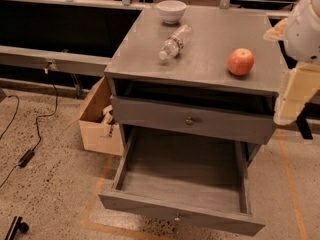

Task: Place water bottle into middle drawer

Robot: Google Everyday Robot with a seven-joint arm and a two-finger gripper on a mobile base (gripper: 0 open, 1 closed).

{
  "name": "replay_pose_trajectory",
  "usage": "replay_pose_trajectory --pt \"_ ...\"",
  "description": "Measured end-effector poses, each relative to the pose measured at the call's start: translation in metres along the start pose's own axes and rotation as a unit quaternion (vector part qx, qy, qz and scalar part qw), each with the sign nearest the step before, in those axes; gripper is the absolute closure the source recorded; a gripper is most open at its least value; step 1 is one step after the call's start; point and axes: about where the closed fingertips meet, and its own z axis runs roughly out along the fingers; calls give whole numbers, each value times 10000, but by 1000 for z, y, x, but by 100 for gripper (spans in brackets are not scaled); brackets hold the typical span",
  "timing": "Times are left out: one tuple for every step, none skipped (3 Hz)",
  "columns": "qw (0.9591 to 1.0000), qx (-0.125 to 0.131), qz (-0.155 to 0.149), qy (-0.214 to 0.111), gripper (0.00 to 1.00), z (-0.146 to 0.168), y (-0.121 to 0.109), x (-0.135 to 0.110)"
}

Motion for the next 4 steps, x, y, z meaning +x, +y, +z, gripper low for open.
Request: replay_pose_trajectory --pt "9909 177 -1312 254 0 14 -50 -27" --pt "9705 75 -2409 86 0 28 -93 -65" --pt "9596 305 -2797 -22 0 16 -108 -75" --pt "9597 309 -2794 -18 0 16 -108 -74"
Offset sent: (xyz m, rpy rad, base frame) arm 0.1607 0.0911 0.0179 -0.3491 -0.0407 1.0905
